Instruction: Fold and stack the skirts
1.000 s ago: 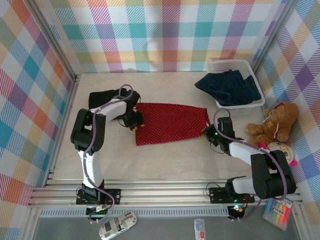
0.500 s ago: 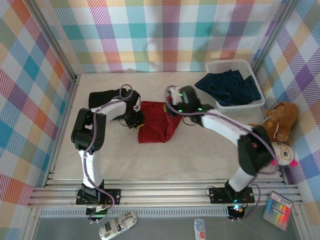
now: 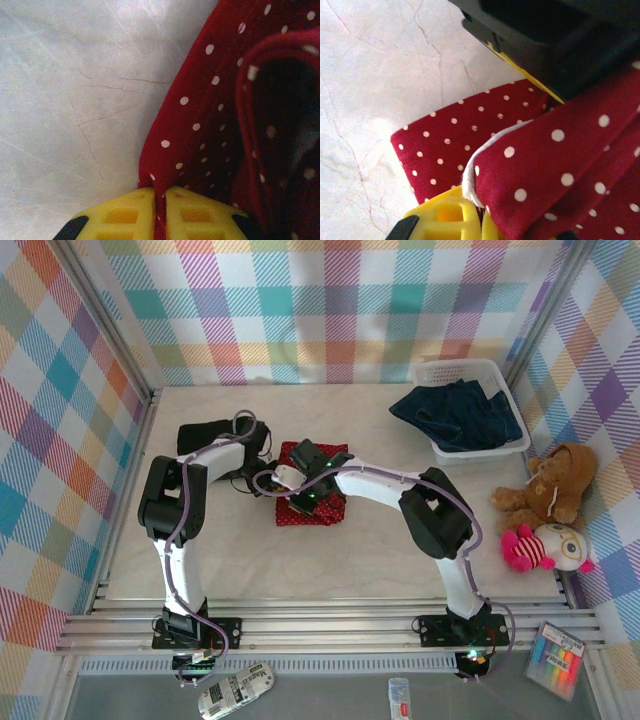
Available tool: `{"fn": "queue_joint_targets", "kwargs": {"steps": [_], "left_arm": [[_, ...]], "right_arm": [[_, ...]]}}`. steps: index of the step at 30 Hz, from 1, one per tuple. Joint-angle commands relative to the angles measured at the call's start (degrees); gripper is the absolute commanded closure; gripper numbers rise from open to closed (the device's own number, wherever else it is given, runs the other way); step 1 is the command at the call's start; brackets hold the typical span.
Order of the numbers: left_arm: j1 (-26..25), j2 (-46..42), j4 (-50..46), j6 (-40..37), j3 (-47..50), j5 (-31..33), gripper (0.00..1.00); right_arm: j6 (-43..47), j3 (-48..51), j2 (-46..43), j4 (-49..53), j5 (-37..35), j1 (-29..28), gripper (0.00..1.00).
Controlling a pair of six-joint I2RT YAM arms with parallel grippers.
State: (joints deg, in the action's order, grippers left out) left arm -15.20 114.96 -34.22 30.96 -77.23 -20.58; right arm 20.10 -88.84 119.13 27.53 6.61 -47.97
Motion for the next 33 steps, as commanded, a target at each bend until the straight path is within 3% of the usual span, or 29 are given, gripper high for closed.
{"fn": "queue_joint_targets", "kwargs": {"steps": [1, 3, 5, 10, 16, 19, 22, 27, 33], "left_arm": [[1.0, 1.2, -1.9, -1.7, 2.1, 3.6, 0.85], [1.1, 1.2, -2.1, -1.9, 1.8, 3.2, 0.81], [1.1, 0.9, -3.0, -2.1, 1.0, 2.7, 0.76], [1.9, -4.7, -8.6, -3.7, -0.9, 6.6, 0.69], [2.6, -10.4, -13.4, -5.2, 0.1, 11.1, 0.66], [2.6, -11.1, -11.0, -3.7, 1.6, 6.9, 0.66], [2.5, -10.4, -8.7, -1.8, 1.8, 2.2, 0.66], [1.6, -9.4, -6.4, -0.8, 2.0, -0.5, 0.65], [-0.5, -6.9, -5.0, 0.4, 2.6, -2.9, 0.64]], "right_arm": [[1.7, -0.9, -2.9, 5.6, -2.2, 0.2, 1.0], [0.6, -1.8, -2.5, 7.2, -2.4, 0.2, 0.97], [-1.1, -2.8, -1.8, 7.9, -0.5, 0.1, 0.84], [-5.6, 0.3, -7.3, 7.6, 4.9, 0.7, 0.64], [-14.0, 11.7, -16.7, 3.1, -0.8, 4.4, 0.48], [-14.0, 16.4, -17.8, 0.4, -3.1, 4.2, 0.34], [-12.0, 18.7, -17.7, -1.7, -7.0, 4.0, 0.33], [-2.5, 19.0, -15.6, -3.2, -14.5, 2.6, 0.34], [0.3, 18.1, -14.7, -4.8, -16.4, 1.7, 0.35]]}}
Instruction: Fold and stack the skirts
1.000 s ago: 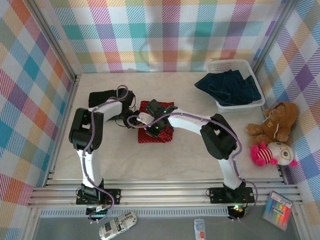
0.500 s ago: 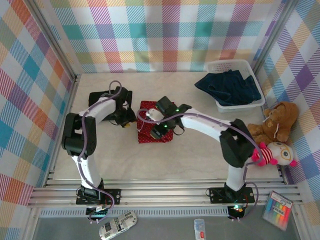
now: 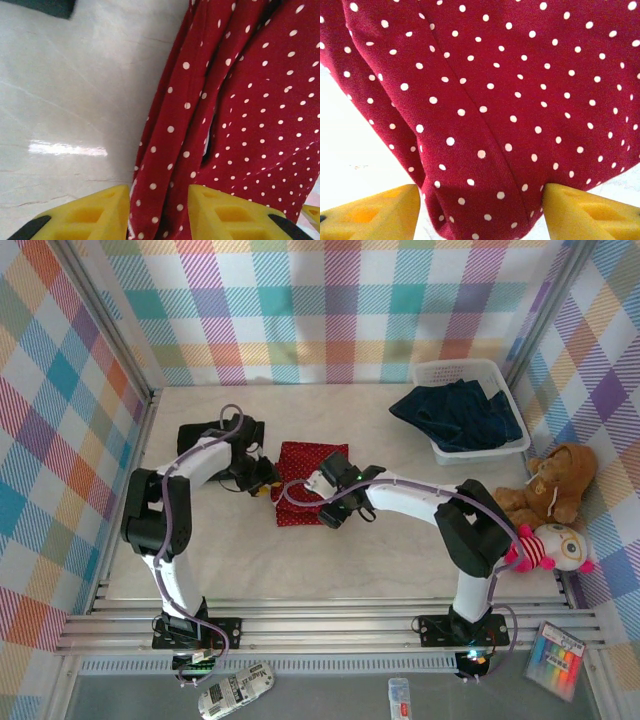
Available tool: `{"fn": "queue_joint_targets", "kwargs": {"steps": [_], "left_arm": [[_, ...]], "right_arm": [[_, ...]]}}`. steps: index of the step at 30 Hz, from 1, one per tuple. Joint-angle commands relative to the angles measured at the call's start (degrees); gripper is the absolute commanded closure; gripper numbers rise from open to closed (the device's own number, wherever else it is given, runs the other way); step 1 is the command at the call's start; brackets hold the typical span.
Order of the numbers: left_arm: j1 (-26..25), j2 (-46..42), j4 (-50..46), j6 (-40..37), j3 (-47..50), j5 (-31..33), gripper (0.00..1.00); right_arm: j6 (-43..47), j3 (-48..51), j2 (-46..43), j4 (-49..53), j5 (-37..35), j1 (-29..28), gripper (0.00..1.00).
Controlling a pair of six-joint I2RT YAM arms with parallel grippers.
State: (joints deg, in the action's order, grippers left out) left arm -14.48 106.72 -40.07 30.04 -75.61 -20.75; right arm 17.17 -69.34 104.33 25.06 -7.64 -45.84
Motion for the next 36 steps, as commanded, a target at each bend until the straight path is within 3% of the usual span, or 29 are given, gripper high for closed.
{"fn": "queue_joint_targets", "kwargs": {"steps": [1, 4, 8, 14, 20, 25, 30, 34, 36], "left_arm": [[-1.6, 1.5, 1.0, 1.4, 0.9, -2.8, 0.64], [-2.4, 2.3, 0.7, 1.5, 0.5, -3.0, 0.64], [-3.0, 2.3, 0.6, 1.5, 0.2, -4.7, 0.65], [-3.2, -0.9, 1.2, 2.6, -0.8, -7.3, 0.84], [-4.5, -2.0, 5.8, 5.7, 1.0, -11.8, 0.91], [-8.0, 3.5, 7.6, 6.9, 3.1, -10.4, 0.88], [-7.2, 5.4, 6.7, 6.2, 4.0, -6.0, 0.78], [-6.7, 3.9, 4.3, 4.3, 3.1, -5.1, 0.7], [-6.0, 1.9, 2.7, 3.5, 2.9, -3.9, 0.65]], "right_arm": [[3.4, -1.4, 0.2, -2.5, -2.1, -0.5, 0.36], [4.1, -1.3, 1.0, -2.4, -2.6, -1.1, 0.38], [4.0, -1.3, 1.1, -2.7, -3.5, -1.8, 0.48], [1.7, -0.1, -3.9, -4.4, -7.9, -1.8, 0.83], [1.9, 6.5, -9.9, -5.7, -11.1, -1.7, 0.93], [4.8, 11.6, -7.6, -7.5, -14.4, -1.7, 0.87], [9.1, 11.2, -7.5, -2.4, -16.2, -1.6, 0.64], [9.3, 8.2, -8.8, 4.6, -12.9, -1.1, 0.52], [7.0, 6.0, -11.3, 7.0, -7.2, 0.0, 0.47]]}}
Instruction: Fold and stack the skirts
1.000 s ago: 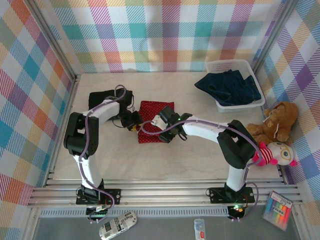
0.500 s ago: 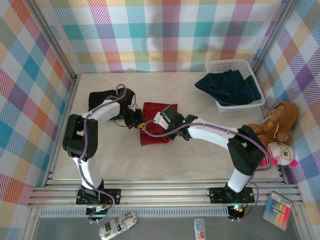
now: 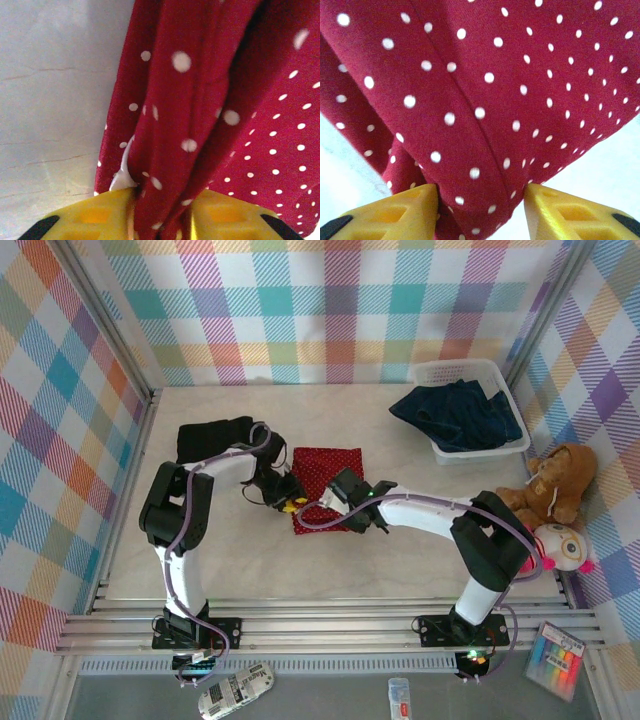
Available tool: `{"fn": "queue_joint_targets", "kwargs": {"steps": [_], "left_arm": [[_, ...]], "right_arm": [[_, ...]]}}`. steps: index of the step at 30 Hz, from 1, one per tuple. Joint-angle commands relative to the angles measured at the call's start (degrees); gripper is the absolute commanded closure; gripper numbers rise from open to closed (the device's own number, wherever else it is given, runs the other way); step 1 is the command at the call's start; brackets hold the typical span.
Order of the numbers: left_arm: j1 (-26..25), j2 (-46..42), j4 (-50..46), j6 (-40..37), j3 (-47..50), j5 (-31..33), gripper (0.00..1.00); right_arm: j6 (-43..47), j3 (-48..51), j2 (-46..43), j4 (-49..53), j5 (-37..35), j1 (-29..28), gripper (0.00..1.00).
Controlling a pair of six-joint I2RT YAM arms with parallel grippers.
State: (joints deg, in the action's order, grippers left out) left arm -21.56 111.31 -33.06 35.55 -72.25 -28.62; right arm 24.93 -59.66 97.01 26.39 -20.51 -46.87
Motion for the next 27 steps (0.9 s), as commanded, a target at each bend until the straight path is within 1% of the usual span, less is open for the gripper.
{"fn": "queue_joint_targets", "kwargs": {"steps": [1, 4, 7, 8, 9, 10, 12, 13, 14, 16, 19, 22, 24, 25, 27], "left_arm": [[1.4, -3.8, -4.9, -2.1, -0.6, 4.1, 0.65], [2.7, -6.6, -5.7, -2.2, -0.6, 3.7, 0.59], [2.8, -9.1, -6.7, -2.0, -1.9, 4.0, 0.56], [2.7, -9.7, -6.3, -1.5, -2.1, 3.1, 0.56], [2.5, -10.2, -5.4, -0.8, -2.0, 2.1, 0.55], [2.1, -10.6, -3.9, 0.2, -1.9, 0.5, 0.55], [0.8, -10.2, -0.9, 2.7, -1.7, -2.8, 0.55], [-0.2, -9.6, 0.6, 4.0, -1.8, -4.2, 0.55], [-1.3, -8.8, 2.0, 5.2, -2.0, -5.6, 0.55], [-3.9, -7.1, 4.6, 6.9, -2.4, -7.2, 0.55], [-7.1, -3.5, 4.6, 8.3, -3.3, -6.6, 0.56], [-7.6, -1.1, 4.3, 9.3, -1.9, -5.4, 0.57], [-7.2, -0.2, 1.4, 7.0, -1.2, -4.1, 0.57], [-6.7, 0.2, -1.1, 4.6, -1.1, -2.8, 0.57], [-5.1, 0.8, -5.0, 0.4, -0.6, 0.0, 0.57]], "right_arm": [[-2.0, -4.6, -4.8, 6.4, 9.1, 2.0, 0.45], [-7.0, -7.1, -6.3, 5.5, 18.6, 6.2, 0.4], [-13.5, -8.5, -5.7, 0.5, 26.8, 10.6, 0.37], [-16.9, -9.3, -4.6, -1.9, 28.2, 12.3, 0.37], [-18.7, -10.0, -3.6, -3.2, 28.3, 13.0, 0.37], [-22.9, -11.2, -1.9, -4.4, 28.0, 13.8, 0.39], [-28.3, -14.5, 2.1, -5.1, 28.5, 15.1, 0.5], [-30.8, -16.9, 4.7, -4.5, 27.9, 15.5, 0.63], [-32.2, -18.6, 6.7, -4.2, 26.6, 15.6, 0.71], [-34.3, -22.6, 11.1, -2.5, 24.8, 16.1, 0.82], [-36.1, -29.8, 18.4, 1.8, 24.7, 17.0, 0.92], [-38.9, -33.8, 23.4, 5.7, 21.5, 17.8, 0.97], [-41.7, -35.2, 25.3, 9.1, 19.6, 18.7, 1.0], [-43.5, -34.9, 25.6, 11.3, 18.6, 19.2, 1.0], [-46.2, -32.3, 24.7, 13.4, 17.6, 19.7, 1.0]]}}
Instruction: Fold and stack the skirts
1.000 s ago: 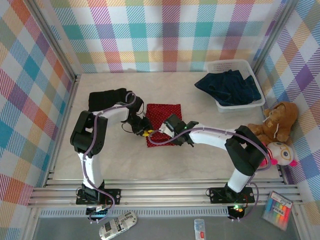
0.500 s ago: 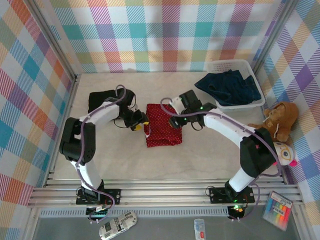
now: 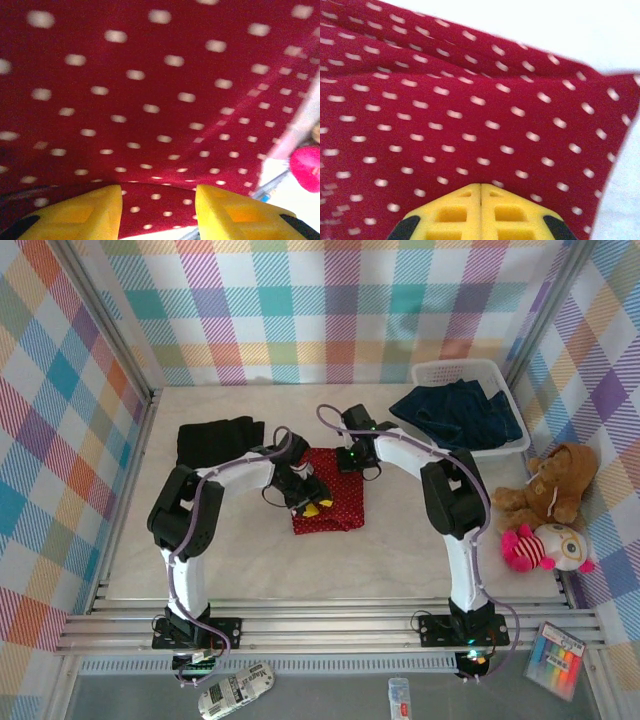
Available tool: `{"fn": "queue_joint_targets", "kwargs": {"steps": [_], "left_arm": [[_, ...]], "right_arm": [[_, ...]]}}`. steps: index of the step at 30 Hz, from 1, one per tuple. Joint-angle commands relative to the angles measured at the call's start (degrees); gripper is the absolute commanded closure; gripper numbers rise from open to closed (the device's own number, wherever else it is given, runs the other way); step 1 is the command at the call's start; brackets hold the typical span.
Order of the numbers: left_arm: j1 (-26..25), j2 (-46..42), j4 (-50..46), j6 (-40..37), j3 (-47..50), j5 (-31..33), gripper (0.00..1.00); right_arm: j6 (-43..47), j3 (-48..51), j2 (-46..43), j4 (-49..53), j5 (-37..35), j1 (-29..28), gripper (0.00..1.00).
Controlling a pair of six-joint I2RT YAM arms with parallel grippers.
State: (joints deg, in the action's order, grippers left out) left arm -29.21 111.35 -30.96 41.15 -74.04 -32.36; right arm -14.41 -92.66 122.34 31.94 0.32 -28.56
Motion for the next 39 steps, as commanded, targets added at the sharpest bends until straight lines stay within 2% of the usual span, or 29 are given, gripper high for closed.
{"fn": "queue_joint_targets", "kwargs": {"steps": [1, 5, 8, 10, 12, 13, 15, 17, 19, 20, 22, 25, 27, 28, 32, 35, 39], "left_arm": [[3.6, 1.2, -8.2, -7.0, 1.4, 4.5, 0.57], [8.2, 4.2, -10.6, -13.2, -1.1, 5.0, 0.57], [8.1, 5.7, -13.7, -18.8, -9.9, 3.9, 0.55], [7.6, 6.2, -16.1, -22.1, -16.5, 2.7, 0.51], [7.2, 5.3, -18.4, -23.8, -21.2, 3.2, 0.44], [7.4, 4.1, -18.3, -23.7, -21.2, 3.3, 0.41], [7.5, -0.4, -15.8, -22.0, -17.6, 4.0, 0.34], [7.5, -5.4, -12.1, -19.0, -11.4, 4.1, 0.26], [7.4, -10.9, -6.5, -13.3, -3.4, 4.2, 0.14], [7.2, -13.0, -3.4, -10.4, 0.1, 3.9, 0.11], [6.5, -17.0, 3.7, -3.5, 7.5, 3.2, 0.05], [4.1, -19.2, 11.5, 2.9, 12.7, 0.3, 0.03], [2.4, -18.8, 13.8, 4.8, 12.9, 0.4, 0.03], [1.6, -18.3, 14.3, 5.6, 13.0, 1.8, 0.0], [1.2, -14.0, 14.5, 9.6, 13.2, 6.7, 0.0], [1.2, -8.9, 15.9, 8.6, 11.4, 7.1, 0.0], [2.0, -2.6, 7.7, 0.2, 5.0, 11.1, 0.0]], "right_arm": [[-7.7, 2.3, -1.4, 8.2, -3.2, 1.5, 1.0], [-18.4, 16.6, -10.8, 6.2, 3.5, 1.0, 1.0], [-31.4, 28.2, -20.2, -4.3, 12.8, -0.5, 1.0], [-37.6, 31.9, -24.3, -10.4, 15.4, -1.9, 0.93], [-40.9, 32.7, -27.9, -11.3, 11.9, -2.7, 0.77], [-41.1, 32.6, -29.3, -10.7, 9.3, -2.6, 0.73], [-38.5, 32.5, -32.1, -10.3, 3.3, -2.5, 0.64], [-33.9, 31.8, -33.0, -12.4, 2.9, -2.1, 0.53], [-24.5, 28.2, -30.3, -13.1, 6.2, -1.9, 0.15], [-21.4, 25.4, -28.1, -11.0, 6.3, -1.8, 0.02], [-15.9, 19.5, -22.6, -7.2, 6.4, -1.8, 0.01], [-11.7, 13.7, -16.2, -7.3, 10.2, -1.5, 0.01], [-11.7, 10.4, -12.4, -7.2, 11.2, -1.3, 0.01], [-12.2, 8.8, -10.5, -6.6, 11.0, -1.1, 0.01], [-17.4, 6.3, -5.2, -3.1, 9.6, 1.0, 0.01], [-21.9, 10.2, -5.6, -2.3, 9.7, 2.4, 0.01], [-31.0, 20.7, -10.5, -6.7, 13.7, 2.5, 0.01]]}}
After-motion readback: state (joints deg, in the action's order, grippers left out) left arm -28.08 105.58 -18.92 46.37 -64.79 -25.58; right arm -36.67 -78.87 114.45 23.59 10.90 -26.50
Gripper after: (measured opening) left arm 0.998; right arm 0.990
